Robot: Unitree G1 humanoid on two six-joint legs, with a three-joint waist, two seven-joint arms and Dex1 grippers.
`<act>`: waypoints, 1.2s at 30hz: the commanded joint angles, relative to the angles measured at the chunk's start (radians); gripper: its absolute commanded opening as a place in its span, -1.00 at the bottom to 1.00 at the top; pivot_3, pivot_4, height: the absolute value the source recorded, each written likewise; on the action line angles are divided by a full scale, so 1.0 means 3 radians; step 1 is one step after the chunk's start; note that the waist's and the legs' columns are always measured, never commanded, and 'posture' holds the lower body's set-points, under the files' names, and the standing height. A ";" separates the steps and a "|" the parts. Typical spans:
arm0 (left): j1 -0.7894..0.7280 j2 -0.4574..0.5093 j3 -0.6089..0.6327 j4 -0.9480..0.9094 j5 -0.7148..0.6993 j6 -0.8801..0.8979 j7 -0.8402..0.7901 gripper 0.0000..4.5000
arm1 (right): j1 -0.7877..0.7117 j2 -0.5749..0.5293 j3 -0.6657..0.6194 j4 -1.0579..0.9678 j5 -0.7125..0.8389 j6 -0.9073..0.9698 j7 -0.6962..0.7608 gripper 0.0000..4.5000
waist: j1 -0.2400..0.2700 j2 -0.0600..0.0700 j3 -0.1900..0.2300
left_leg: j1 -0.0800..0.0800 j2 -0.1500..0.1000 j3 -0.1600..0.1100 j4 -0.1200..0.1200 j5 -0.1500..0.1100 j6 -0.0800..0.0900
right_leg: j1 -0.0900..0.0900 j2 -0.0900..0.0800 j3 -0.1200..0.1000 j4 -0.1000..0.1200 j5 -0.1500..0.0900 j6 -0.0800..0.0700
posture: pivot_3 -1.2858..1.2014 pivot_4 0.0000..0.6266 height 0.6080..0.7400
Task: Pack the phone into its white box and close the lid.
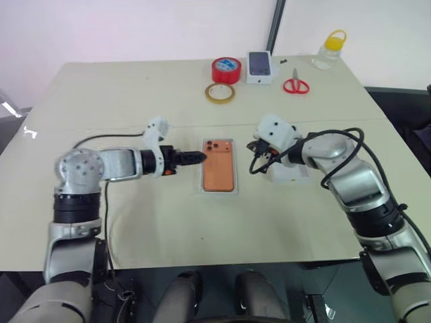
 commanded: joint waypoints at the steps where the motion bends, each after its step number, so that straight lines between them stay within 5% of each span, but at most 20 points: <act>1: 0.0079 0.0167 -0.0331 -0.0231 0.0574 -0.0451 -0.0367 0.09 | -0.0018 0.0034 0.0124 0.0015 -0.0065 0.0024 -0.0013 -1.00 | 0.0024 0.0000 0.0000 | 0.0000 0.0000 0.0000 0.0000 0.0000 0.0000 | 0.0000 0.0000 0.0000 0.0000 0.0000 0.0000 | 0.03 -0.52 1.00; 6: 0.0027 0.0258 -0.0936 -0.0208 0.1250 -0.0794 -0.0799 -0.99 | -0.0104 0.0124 0.0300 0.0214 -0.0193 0.0128 -0.0081 -1.00 | 0.0045 -0.0001 0.0002 | -0.0003 -0.0005 -0.0001 0.0002 -0.0001 0.0002 | 0.0003 -0.0005 -0.0002 -0.0007 0.0000 0.0000 | 0.03 -0.52 1.00; 12: -0.0254 0.0105 -0.1542 0.0067 0.1776 -0.0937 -0.1361 -0.99 | -0.0162 0.0228 0.0472 0.0272 -0.0289 0.0178 -0.0100 -1.00 | 0.0020 -0.0001 0.0002 | -0.0003 -0.0005 -0.0002 0.0002 -0.0001 0.0002 | 0.0002 -0.0004 -0.0002 -0.0005 0.0000 0.0000 | 0.03 -0.52 1.00; 22: -0.0446 -0.0243 -0.1841 0.0215 0.2129 -0.1034 -0.1999 -0.99 | -0.0138 0.0249 0.0567 0.0112 -0.0282 0.0228 0.0016 -1.00 | 0.0029 -0.0001 0.0002 | -0.0004 -0.0004 -0.0002 0.0004 -0.0001 0.0003 | 0.0001 -0.0003 -0.0002 -0.0003 0.0000 0.0000 | 0.03 -0.52 1.00; 36: -0.0679 -0.1268 -0.2078 0.0514 0.2572 -0.1113 -0.2153 -0.99 | 0.0358 -0.0336 0.0354 -0.0477 -0.0236 0.0530 0.0121 -1.00 | 0.0132 -0.0001 0.0002 | -0.0005 -0.0011 -0.0005 0.0013 -0.0007 0.0012 | 0.0012 -0.0010 -0.0006 -0.0012 0.0000 0.0003 | 0.03 -0.52 1.00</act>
